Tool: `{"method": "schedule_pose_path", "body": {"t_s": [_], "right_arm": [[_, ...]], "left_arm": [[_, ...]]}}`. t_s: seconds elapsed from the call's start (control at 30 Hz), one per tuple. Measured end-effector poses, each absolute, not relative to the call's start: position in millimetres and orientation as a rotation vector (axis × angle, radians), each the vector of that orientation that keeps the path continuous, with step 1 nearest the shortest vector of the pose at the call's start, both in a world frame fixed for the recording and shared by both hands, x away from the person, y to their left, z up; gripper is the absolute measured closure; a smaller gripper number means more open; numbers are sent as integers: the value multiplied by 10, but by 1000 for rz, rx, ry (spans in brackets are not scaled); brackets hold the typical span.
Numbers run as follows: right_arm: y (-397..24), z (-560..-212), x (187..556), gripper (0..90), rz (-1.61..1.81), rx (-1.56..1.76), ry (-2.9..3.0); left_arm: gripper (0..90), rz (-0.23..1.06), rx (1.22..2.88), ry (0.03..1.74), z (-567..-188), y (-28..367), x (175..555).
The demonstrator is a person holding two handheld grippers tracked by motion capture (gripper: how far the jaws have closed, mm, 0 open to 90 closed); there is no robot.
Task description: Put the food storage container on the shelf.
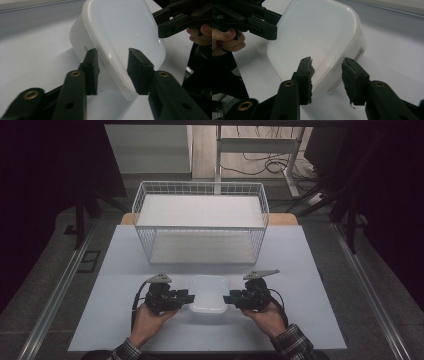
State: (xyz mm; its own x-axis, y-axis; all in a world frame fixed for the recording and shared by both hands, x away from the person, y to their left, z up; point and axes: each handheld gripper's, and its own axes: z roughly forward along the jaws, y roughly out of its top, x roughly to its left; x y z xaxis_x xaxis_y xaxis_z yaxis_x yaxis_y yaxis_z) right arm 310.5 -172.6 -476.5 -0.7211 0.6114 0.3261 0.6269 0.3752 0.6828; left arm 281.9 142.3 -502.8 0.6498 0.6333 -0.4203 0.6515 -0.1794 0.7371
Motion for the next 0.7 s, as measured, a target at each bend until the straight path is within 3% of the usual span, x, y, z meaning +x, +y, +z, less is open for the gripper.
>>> {"method": "schedule_pose_path", "body": {"t_s": [0.27, 0.7], "right_arm": [[-1741, -4732, 3057, 783, -1394, -1220, -2592], [-1706, -4651, 3148, 785, -1491, -1202, -2653]], "left_arm": [[771, 91, 1849, 1065, -5011, 1392, 2756], [784, 148, 1832, 1057, -4918, 1402, 2889]]}}
